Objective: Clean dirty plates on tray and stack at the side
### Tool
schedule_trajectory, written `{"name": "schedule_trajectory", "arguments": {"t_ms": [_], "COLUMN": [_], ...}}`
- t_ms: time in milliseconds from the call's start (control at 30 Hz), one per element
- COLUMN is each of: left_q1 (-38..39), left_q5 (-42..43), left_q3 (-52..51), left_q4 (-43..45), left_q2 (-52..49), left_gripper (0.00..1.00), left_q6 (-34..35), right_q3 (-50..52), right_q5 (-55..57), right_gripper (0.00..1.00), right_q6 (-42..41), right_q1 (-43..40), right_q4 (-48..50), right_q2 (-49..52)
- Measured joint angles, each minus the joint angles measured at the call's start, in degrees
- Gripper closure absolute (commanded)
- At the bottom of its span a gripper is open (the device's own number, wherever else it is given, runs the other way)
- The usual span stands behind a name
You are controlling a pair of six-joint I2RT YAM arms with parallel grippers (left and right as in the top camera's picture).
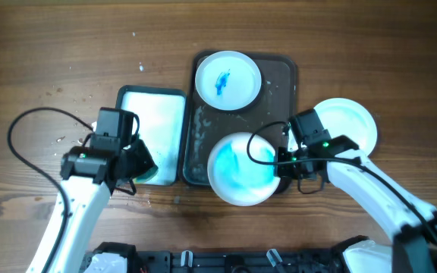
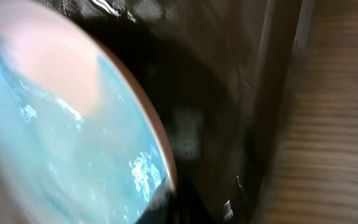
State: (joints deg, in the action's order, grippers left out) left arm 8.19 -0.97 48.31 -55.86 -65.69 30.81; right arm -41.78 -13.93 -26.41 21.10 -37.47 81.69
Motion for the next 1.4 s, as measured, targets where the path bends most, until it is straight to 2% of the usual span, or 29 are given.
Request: {"name": "schedule_trajectory", "arguments": {"t_ms": [33,100,167,267,400,500,600,667,700,767,867,967,1133,1400], "left_q1": [-1.81,-4.17,-5.18,-5.20,-5.20,-5.20,-5.25,-5.25,-5.25,-5.25,-5.25,-5.31,-5.31,-5.31], "left_q5": [-0.20,0.46,2.29,3.85,4.50,4.76,4.94,4.46,3.82,2.43,2.03,0.98,0.59,0.59], "left_q3": [-3.48,-6.67,-6.19,1.51,18.05,27.98,30.34,30.51,30.51,30.51,30.51,30.51,30.51,30.51], "left_q4": [4.39,8.02,7.63,-2.38,-17.64,-24.33,-25.88,-27.63,-29.09,-30.93,-31.17,-32.28,-32.57,-32.50], "left_q2": [-2.05,-7.30,-10.25,-9.20,-0.81,8.52,16.63,20.00,20.92,21.44,21.40,21.46,21.46,21.46], "left_gripper": [0.62,0.50,0.48,0.45,0.25,0.20,0.15,0.03,0.00,0.00,0.00,0.00,0.00,0.00], "left_q6": [-0.15,-1.09,-3.10,-4.24,-5.25,-5.27,-4.52,-4.11,-3.74,-3.56,-3.52,-3.54,-3.54,-3.54], "right_q3": [-2.75,-9.66,-17.33,-23.41,-25.35,-25.88,-25.86,-25.81,-25.83,-25.81,-25.81,-25.81,-25.81,-25.81], "right_q5": [1.01,3.26,6.56,12.15,21.90,29.11,38.36,44.94,49.62,59.41,67.04,72.91,75.54,75.93], "right_gripper": [0.96,0.96,0.96,0.96,0.96,0.96,0.96,0.96,0.96,0.96,0.96,0.96,0.96,0.96], "right_q6": [1.40,3.74,5.81,8.17,12.44,19.32,31.65,38.10,42.34,53.02,63.67,69.40,72.78,73.24], "right_q1": [0.70,2.69,6.38,13.40,23.85,29.88,35.47,38.93,41.18,45.68,49.77,51.47,51.93,51.93], "right_q4": [-4.42,-11.37,-15.82,-13.31,7.26,25.07,35.04,38.64,41.79,48.26,52.85,54.34,55.60,55.95], "right_q2": [-1.90,-4.13,-4.87,-4.76,0.44,9.11,15.45,16.31,16.31,16.28,16.28,16.28,16.28,16.28]}}
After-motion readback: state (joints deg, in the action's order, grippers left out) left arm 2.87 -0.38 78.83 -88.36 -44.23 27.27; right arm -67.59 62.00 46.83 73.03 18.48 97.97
